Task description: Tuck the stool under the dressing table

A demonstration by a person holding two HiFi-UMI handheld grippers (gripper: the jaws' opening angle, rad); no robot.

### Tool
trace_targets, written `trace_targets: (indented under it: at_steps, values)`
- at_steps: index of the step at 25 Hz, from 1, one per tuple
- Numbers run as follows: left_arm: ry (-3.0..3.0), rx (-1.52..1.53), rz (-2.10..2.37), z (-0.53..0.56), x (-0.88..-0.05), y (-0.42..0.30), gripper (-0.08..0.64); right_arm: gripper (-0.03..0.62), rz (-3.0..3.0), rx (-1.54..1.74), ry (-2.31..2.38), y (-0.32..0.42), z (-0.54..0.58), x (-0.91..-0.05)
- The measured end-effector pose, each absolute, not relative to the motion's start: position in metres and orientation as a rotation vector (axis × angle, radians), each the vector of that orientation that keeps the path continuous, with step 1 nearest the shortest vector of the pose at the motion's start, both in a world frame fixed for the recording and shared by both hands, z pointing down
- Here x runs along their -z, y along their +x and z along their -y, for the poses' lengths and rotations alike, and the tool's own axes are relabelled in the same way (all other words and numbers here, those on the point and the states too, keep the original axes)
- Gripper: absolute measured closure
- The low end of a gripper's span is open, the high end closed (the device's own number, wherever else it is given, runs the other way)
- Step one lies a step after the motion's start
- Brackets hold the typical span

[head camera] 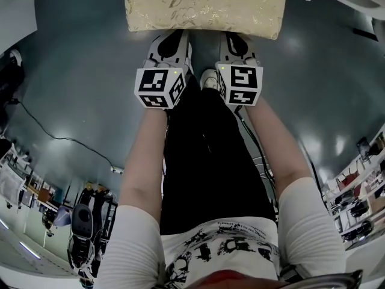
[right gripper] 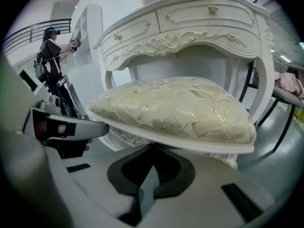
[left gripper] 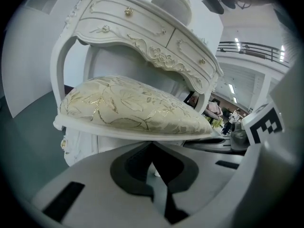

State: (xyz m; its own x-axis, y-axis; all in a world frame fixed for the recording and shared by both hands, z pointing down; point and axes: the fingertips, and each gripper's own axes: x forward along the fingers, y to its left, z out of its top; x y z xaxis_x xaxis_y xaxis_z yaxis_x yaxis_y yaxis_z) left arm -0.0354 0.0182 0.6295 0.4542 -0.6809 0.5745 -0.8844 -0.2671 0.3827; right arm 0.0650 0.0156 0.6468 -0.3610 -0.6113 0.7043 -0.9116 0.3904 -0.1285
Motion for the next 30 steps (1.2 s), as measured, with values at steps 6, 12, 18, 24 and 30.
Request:
trace_targets:
  at_steps: [6, 12, 18, 24, 30]
  values:
    - [2.093, -0.365, 1.26, 0.026, -0.623, -0.031, 0.543, 0.577, 2.074, -0.686, 1.318, 0.069, 0.031, -0.64]
    - [2.129, -0.347, 1.237, 0.06, -0.624, -0.03, 0.543, 0.577, 2.084, -0.648, 1.353, 0.069, 0.065, -0.642]
    - [2.172, -0.302, 1.211, 0.1, -0.624, -0.033, 0.543, 0.577, 2.083, -0.646, 1.424, 0.066, 0.104, -0.641]
    - [2.204, -0.312, 1.226, 0.131, -0.622, -0.038, 0.543, 0.577, 2.1, -0.644, 1.458, 0.062, 0.134, -0.64]
    - [2.269, -0.383, 1.193, 0.154, -0.623, -0.039, 0.543, 0.575, 2.1, -0.628, 1.451, 0.06, 0.156, -0.64]
